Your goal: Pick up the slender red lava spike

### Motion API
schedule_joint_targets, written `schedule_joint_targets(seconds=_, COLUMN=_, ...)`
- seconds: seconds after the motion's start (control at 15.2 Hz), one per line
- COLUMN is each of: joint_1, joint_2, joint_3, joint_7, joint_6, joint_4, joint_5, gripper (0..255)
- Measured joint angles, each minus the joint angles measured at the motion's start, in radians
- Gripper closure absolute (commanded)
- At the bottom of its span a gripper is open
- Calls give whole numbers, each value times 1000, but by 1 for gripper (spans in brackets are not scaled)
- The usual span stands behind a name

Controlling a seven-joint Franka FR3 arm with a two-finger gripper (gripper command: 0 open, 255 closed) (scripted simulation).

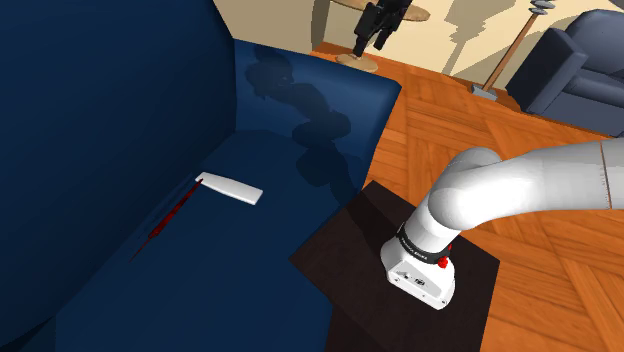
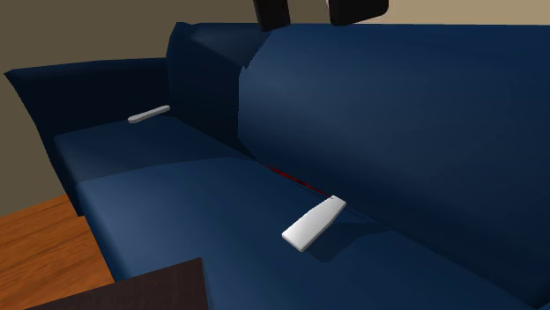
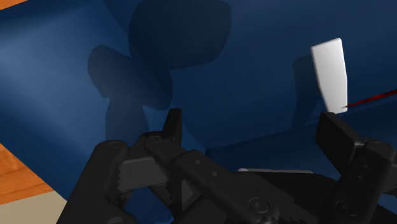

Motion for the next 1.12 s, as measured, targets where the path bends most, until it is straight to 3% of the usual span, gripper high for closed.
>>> schedule_joint_targets(seconds=0.2, joint_1=-2, joint_2=1, joint_3=28, joint_7=48, joint_6=17, joint_4=-27, joint_5=16, gripper=0)
schedule_joint_targets(seconds=0.66, joint_1=-8, joint_2=47, joint_3=164, joint_7=301, joint_6=108, joint_4=-129, joint_5=105, gripper=0)
schedule_joint_targets(seconds=1.12, joint_1=-13, joint_2=184, joint_3=310, joint_7=563, joint_6=232, joint_4=-161, joint_5=194, gripper=0)
